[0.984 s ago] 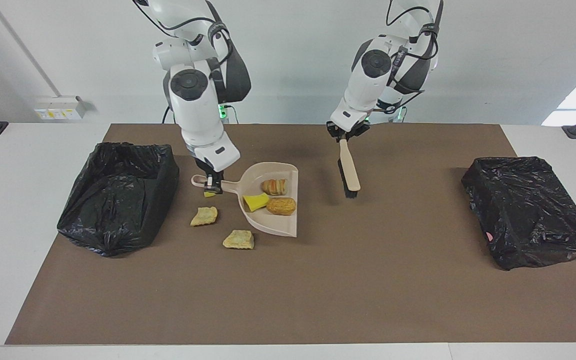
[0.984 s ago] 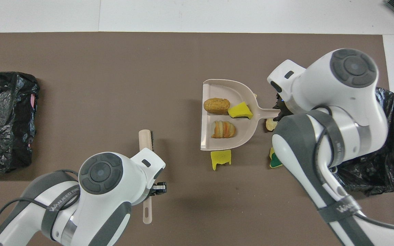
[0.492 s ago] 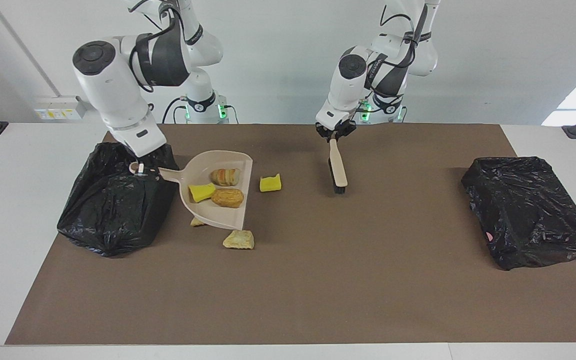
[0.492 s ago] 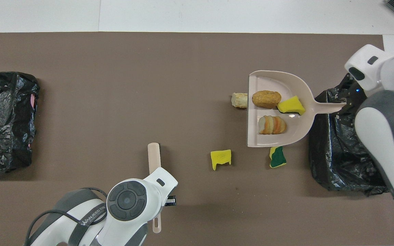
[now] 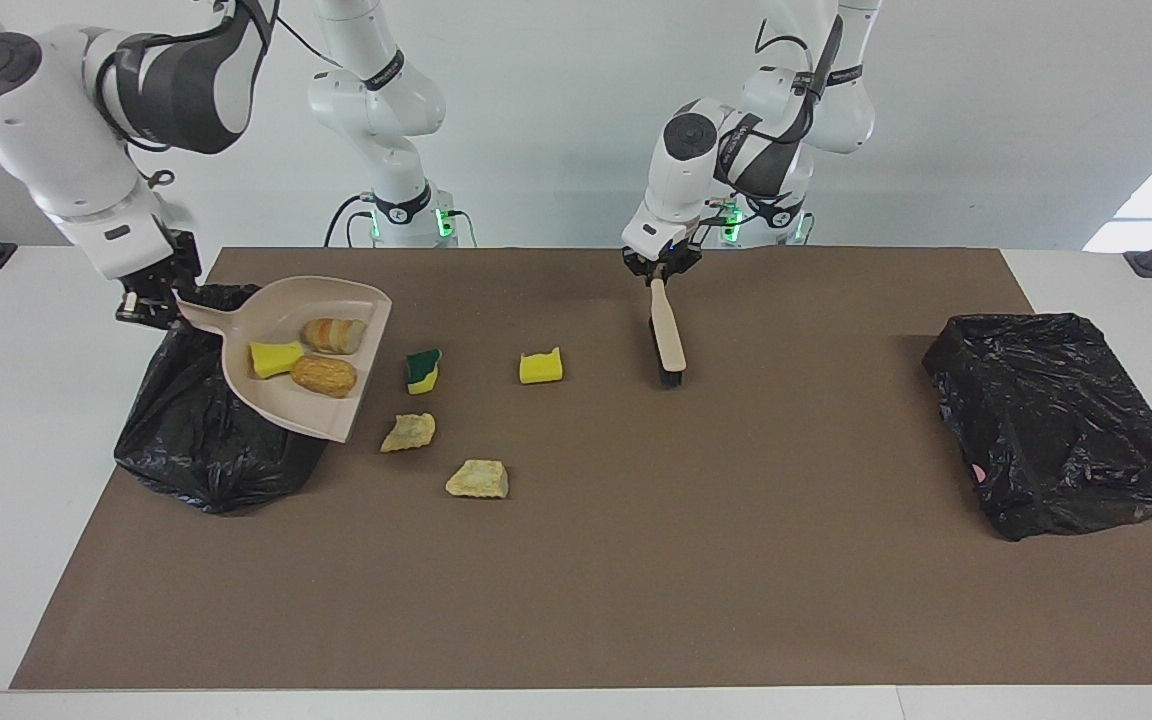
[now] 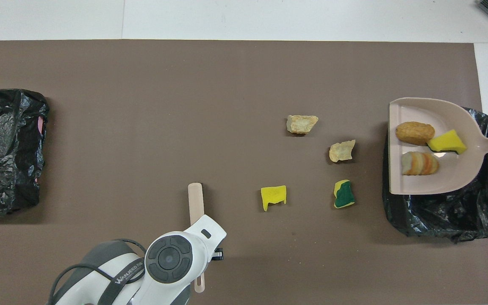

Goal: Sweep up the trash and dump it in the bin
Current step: 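Carry the loaded dustpan over the bin with the right gripper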

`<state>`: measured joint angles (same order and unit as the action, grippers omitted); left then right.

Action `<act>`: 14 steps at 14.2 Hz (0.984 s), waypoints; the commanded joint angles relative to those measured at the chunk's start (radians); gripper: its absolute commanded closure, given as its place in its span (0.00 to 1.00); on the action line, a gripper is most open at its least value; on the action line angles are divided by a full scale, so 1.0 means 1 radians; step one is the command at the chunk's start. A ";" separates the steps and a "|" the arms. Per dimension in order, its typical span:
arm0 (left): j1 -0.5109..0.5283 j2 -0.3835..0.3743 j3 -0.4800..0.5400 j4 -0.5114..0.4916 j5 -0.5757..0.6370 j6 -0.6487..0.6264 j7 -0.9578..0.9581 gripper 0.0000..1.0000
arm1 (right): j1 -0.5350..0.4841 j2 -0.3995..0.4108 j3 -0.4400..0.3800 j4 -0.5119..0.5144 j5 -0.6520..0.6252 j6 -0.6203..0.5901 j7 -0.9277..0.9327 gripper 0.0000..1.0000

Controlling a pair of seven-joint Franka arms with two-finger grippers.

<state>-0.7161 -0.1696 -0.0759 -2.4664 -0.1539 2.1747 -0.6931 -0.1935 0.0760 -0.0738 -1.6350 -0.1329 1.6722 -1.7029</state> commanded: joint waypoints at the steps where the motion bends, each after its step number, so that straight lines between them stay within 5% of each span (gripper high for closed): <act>1: -0.013 -0.004 0.011 -0.019 0.022 0.027 0.009 1.00 | -0.059 -0.018 0.012 -0.003 -0.118 0.015 -0.035 1.00; 3: -0.008 -0.004 0.011 -0.019 0.022 0.023 0.038 0.95 | -0.084 -0.035 0.012 -0.026 -0.200 0.018 -0.026 1.00; 6: -0.003 0.002 0.013 -0.016 0.022 0.030 0.041 0.42 | -0.103 -0.071 0.012 -0.090 -0.331 0.067 -0.015 1.00; 8: 0.012 0.021 0.015 0.004 0.020 0.030 0.064 0.20 | -0.103 -0.081 0.011 -0.105 -0.382 0.075 0.040 1.00; 9: 0.017 0.027 0.015 0.012 0.020 0.024 0.061 0.01 | -0.098 -0.081 0.012 -0.105 -0.427 0.066 0.060 1.00; 14: 0.108 0.038 0.018 0.079 0.020 0.011 0.063 0.00 | -0.083 -0.082 0.028 -0.105 -0.504 0.017 0.098 1.00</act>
<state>-0.6520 -0.1447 -0.0568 -2.4298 -0.1476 2.1880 -0.6441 -0.2790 0.0213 -0.0553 -1.7117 -0.5989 1.7034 -1.6398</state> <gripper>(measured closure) 0.000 0.674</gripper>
